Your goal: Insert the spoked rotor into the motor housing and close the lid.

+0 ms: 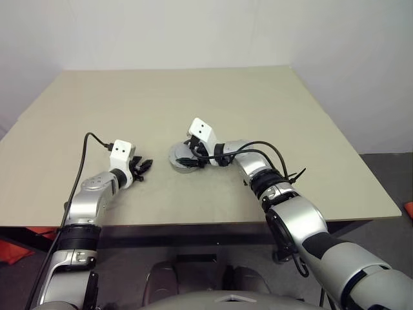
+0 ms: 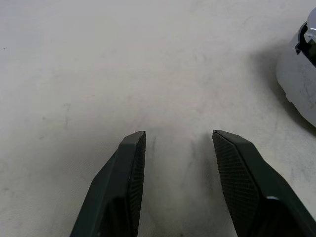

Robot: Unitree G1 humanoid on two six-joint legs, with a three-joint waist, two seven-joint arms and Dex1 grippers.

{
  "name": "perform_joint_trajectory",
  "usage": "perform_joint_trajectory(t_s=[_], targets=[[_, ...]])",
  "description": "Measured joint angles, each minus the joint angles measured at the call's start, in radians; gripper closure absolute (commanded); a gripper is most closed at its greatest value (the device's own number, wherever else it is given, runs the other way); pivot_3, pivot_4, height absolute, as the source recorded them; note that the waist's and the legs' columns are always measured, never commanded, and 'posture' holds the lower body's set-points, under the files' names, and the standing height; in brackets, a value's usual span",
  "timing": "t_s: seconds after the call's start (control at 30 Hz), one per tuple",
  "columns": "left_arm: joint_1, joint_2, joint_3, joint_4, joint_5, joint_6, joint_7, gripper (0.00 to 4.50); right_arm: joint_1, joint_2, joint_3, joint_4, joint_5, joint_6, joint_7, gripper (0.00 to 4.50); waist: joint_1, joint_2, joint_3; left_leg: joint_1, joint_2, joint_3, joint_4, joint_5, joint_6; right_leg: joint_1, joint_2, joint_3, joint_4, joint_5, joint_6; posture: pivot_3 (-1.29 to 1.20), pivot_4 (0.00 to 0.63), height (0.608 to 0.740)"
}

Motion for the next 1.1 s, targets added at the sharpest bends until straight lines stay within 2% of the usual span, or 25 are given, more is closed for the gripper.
perform_joint_trajectory(t_s=[0.83,0.97,1.1], targets=[[-0.009,-0.055,-0.021,-0.045,-0.012,0.035,0.007,2.23,-0.014,0.000,0.015,0.038,-0.023,-0.004,-0.014,1.34,0.001,0.000,-0.001,0.013,-0.002,0.000,-0.004,0.000,0.000,0.013,-0.001,0.000,-0.005,0.000,0.000,0.00,0.000,0.740],[-0.015,-0.055,-0.027,-0.045,-0.012,0.035,0.006,2.23,-0.014,-0.001,0.016,0.044,-0.023,-0.001,-0.004,0.04,0.001,0.000,-0.001,0.016,-0.002,0.000,-0.005,0.000,0.000,0.016,-0.001,0.000,-0.005,0.000,0.001,0.00,0.000,0.740],[-0.020,-0.055,-0.027,-0.046,-0.013,0.035,0.006,2.23,-0.013,-0.006,0.016,0.048,-0.023,-0.001,0.019,0.01,0.001,0.000,-0.001,0.020,-0.002,0.000,-0.006,0.000,0.000,0.018,-0.001,0.001,-0.005,-0.001,0.001,0.00,0.000,0.740]])
